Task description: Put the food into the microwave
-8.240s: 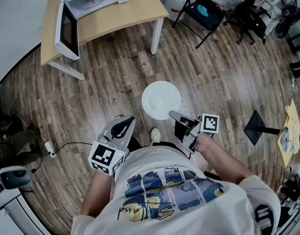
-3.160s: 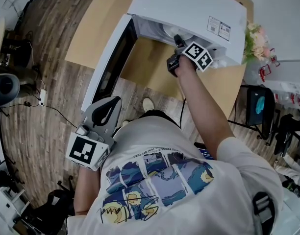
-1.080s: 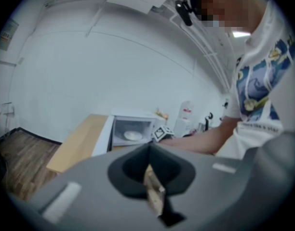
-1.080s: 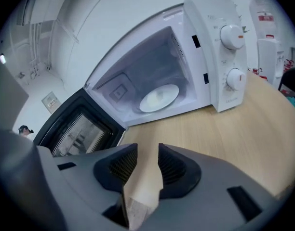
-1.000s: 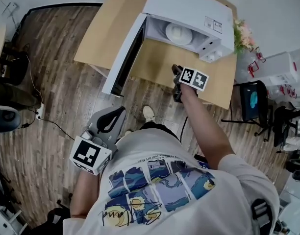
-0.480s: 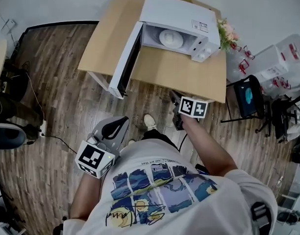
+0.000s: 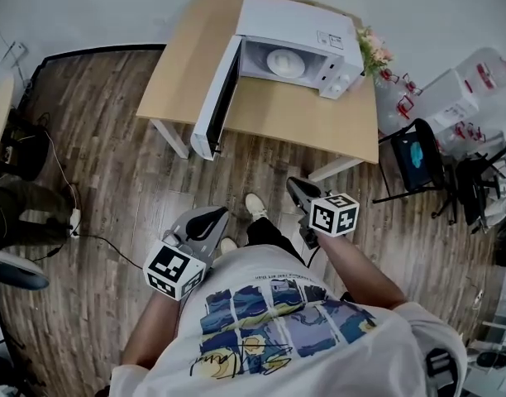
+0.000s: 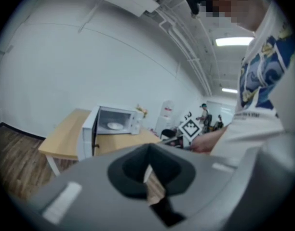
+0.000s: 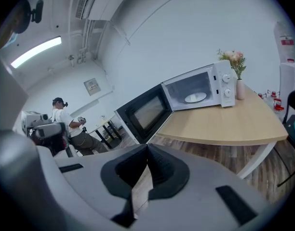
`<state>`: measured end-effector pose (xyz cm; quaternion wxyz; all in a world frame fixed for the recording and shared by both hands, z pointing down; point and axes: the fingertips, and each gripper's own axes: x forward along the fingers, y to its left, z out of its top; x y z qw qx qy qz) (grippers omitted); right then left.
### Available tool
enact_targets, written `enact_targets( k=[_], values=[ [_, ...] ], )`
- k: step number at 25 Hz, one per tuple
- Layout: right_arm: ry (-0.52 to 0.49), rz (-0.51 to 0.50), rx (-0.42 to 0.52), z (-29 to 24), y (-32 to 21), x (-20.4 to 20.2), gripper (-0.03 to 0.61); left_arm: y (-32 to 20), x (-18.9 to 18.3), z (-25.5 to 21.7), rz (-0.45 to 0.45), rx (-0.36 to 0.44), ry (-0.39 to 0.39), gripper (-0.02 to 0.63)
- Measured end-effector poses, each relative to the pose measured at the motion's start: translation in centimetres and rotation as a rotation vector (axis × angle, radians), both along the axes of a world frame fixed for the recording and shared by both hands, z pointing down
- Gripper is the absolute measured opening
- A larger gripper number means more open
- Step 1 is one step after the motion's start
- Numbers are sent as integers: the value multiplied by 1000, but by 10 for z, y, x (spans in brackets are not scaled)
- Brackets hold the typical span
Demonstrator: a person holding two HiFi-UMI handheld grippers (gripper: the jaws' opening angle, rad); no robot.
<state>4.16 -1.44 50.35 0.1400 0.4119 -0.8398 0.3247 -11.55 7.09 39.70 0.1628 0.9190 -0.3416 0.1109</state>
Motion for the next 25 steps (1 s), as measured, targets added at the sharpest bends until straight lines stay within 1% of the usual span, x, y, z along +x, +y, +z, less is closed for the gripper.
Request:
enact_targets(
  k=[8,19,25],
  values=[
    [16,-103,54,-18,39,-28,6,15,4,5,50,4,-6,9],
    [50,-177,115,-31,58,-53,6,28,-17,16,27,-19,4,8],
    [54,-216,139,-41,66,-64,6,32,-18,22,23,-27,19,8]
  ],
)
